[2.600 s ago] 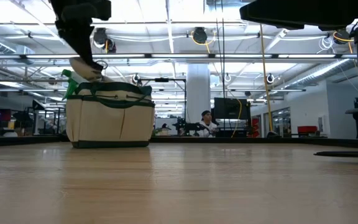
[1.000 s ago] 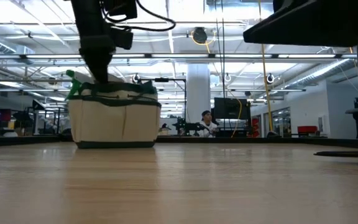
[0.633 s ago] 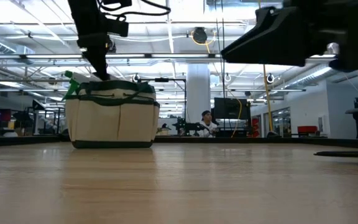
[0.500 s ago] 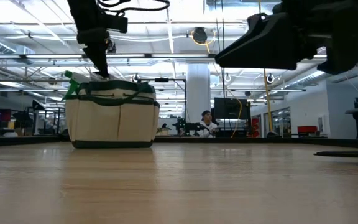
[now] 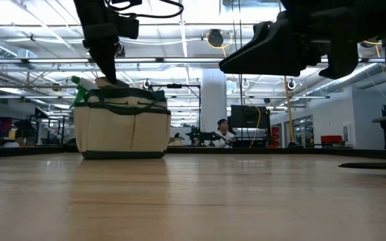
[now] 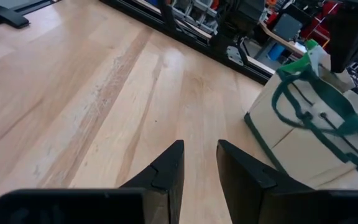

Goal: Pick & Place Garden tools in Gardening bag
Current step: Put the trowel into the gardening bag

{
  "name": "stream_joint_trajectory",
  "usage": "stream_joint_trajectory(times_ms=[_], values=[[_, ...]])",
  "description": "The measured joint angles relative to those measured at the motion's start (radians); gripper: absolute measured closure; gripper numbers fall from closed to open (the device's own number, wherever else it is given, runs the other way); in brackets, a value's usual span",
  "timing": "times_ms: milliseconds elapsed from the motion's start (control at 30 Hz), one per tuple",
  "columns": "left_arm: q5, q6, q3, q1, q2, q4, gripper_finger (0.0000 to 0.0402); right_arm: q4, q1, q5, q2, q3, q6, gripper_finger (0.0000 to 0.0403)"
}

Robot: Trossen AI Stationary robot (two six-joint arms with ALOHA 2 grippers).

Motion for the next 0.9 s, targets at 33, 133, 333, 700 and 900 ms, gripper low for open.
stream_joint_trajectory(times_ms=[33, 133, 333, 700, 900], values=[[0.018, -0.007, 0.000, 0.005, 0.000, 0.000, 0.0392, 0.000, 0.000, 0.001, 0.000, 0.000, -0.001, 0.0316], [0.090, -0.019, 0.000, 0.018, 0.000, 0.008, 0.0397, 0.000, 0.000, 0.002, 0.000, 0.000, -0.002, 0.0316], [0.204, -0.040, 0.028, 0.051, -0.006, 0.051, 0.0398, 0.000, 0.000, 0.002, 0.000, 0.000, -0.033, 0.0316], [0.378, -0.125, 0.033, 0.171, -0.006, 0.094, 0.0398, 0.008, -0.001, 0.003, 0.000, 0.000, -0.139, 0.0316], [0.378, -0.122, 0.033, 0.205, 0.041, 0.168, 0.0395, 0.109, -0.045, 0.002, 0.000, 0.000, -0.205, 0.0316]])
